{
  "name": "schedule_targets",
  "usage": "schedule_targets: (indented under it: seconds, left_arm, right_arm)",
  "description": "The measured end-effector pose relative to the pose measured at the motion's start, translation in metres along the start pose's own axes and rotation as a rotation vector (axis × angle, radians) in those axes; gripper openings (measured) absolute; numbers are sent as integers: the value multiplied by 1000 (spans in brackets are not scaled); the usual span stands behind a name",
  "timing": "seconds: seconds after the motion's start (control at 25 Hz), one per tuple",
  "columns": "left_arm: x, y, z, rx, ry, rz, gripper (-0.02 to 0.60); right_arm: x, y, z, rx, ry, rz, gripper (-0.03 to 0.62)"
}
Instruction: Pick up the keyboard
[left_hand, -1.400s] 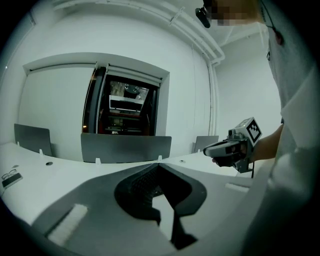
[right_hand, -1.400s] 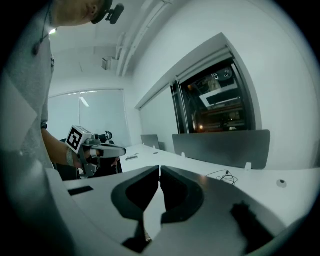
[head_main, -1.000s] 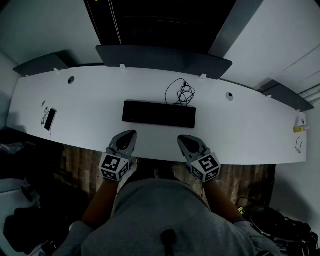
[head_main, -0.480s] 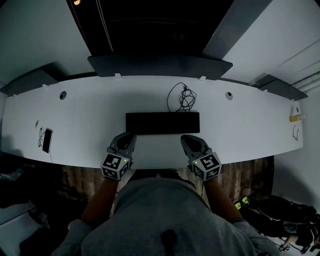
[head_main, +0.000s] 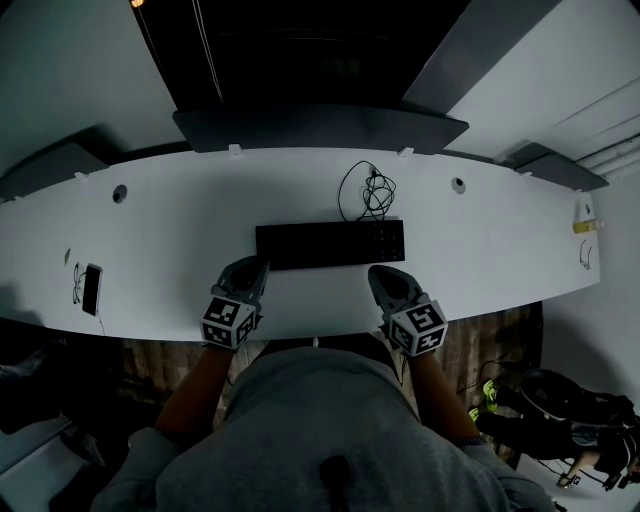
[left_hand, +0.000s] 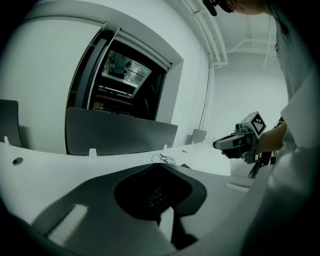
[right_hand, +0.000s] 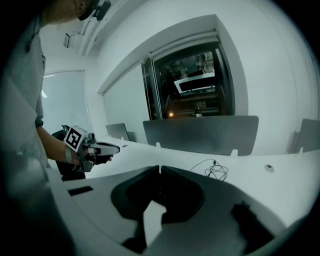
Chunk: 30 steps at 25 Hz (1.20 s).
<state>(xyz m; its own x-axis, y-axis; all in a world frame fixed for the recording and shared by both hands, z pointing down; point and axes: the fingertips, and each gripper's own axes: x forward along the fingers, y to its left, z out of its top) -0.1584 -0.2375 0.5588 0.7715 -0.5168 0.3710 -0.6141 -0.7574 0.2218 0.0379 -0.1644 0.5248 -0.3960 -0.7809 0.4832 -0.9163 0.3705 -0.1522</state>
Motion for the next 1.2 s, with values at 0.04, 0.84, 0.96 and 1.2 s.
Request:
schedule_targets:
  seconds: [0.04,0.84,0.96,1.2]
  left_arm:
    - [1,4,-2,-6,4,5,6]
    - [45,86,-55,-148,146,184,8]
    - [54,94,-68,-157,192,197,8]
    - [66,109,-91,-211,279,228,39]
  right_arm:
    - [0,-3,-1,5,2,-7,20]
    - [30,-142,-28,152,29,-133,20]
    - [38,-160,-42,161,63,-138,20]
    - [58,-203,-84,192,191,-130,20]
